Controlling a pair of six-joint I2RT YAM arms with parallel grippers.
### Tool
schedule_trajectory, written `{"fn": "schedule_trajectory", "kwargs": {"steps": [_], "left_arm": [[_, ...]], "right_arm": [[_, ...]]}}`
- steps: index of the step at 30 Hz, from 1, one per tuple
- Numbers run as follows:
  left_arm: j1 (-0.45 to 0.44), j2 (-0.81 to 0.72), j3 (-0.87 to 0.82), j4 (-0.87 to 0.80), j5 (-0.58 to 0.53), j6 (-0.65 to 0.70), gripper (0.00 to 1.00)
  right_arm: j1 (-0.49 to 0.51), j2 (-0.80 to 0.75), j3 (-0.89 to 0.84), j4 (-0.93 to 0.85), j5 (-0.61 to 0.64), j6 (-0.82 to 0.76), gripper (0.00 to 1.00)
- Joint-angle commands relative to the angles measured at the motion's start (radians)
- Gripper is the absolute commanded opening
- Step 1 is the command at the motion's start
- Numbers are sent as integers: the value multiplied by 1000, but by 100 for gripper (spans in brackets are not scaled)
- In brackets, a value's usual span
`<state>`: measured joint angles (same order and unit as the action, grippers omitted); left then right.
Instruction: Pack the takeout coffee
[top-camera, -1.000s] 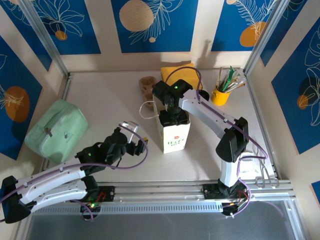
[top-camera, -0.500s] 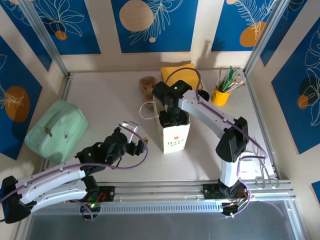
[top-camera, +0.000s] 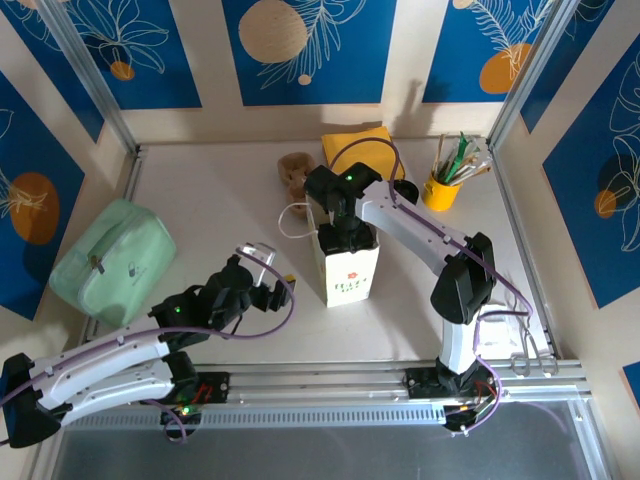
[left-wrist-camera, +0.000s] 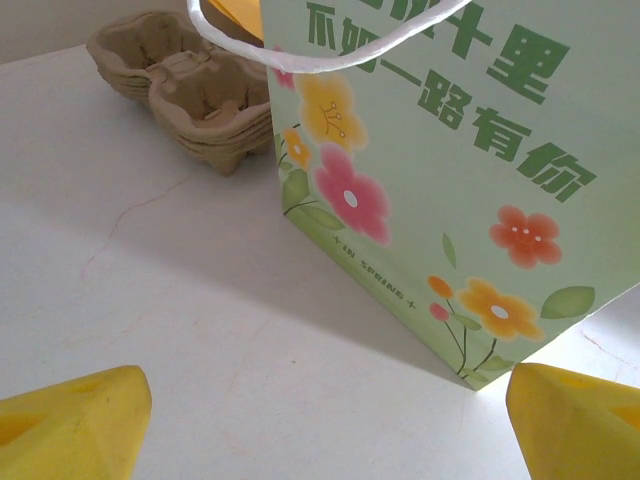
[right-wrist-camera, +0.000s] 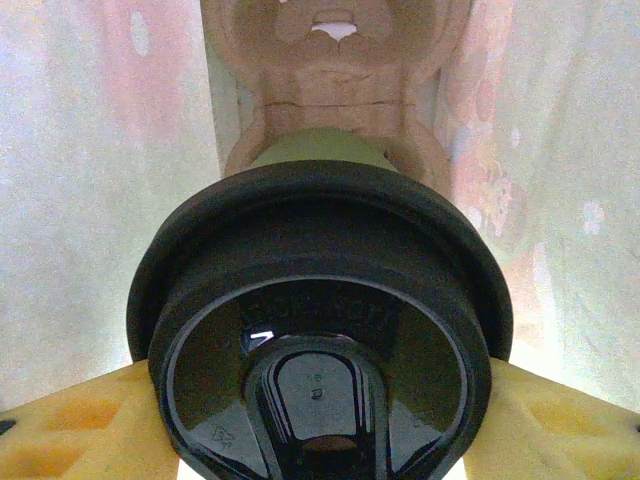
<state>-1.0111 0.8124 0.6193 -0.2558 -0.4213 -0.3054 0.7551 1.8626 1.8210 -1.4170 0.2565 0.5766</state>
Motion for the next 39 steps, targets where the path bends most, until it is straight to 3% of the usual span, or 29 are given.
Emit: {"fn": "schedule_trajectory", "kwargs": {"steps": [1, 39], "left_arm": [[-6, -14, -7, -17, -19, -1, 92], [-6, -5, 6, -11, -21, 15, 93]], "right_arm": [[4, 18, -16, 0, -25, -3, 62], [-6, 53, -57, 35, -43, -11, 61]]}}
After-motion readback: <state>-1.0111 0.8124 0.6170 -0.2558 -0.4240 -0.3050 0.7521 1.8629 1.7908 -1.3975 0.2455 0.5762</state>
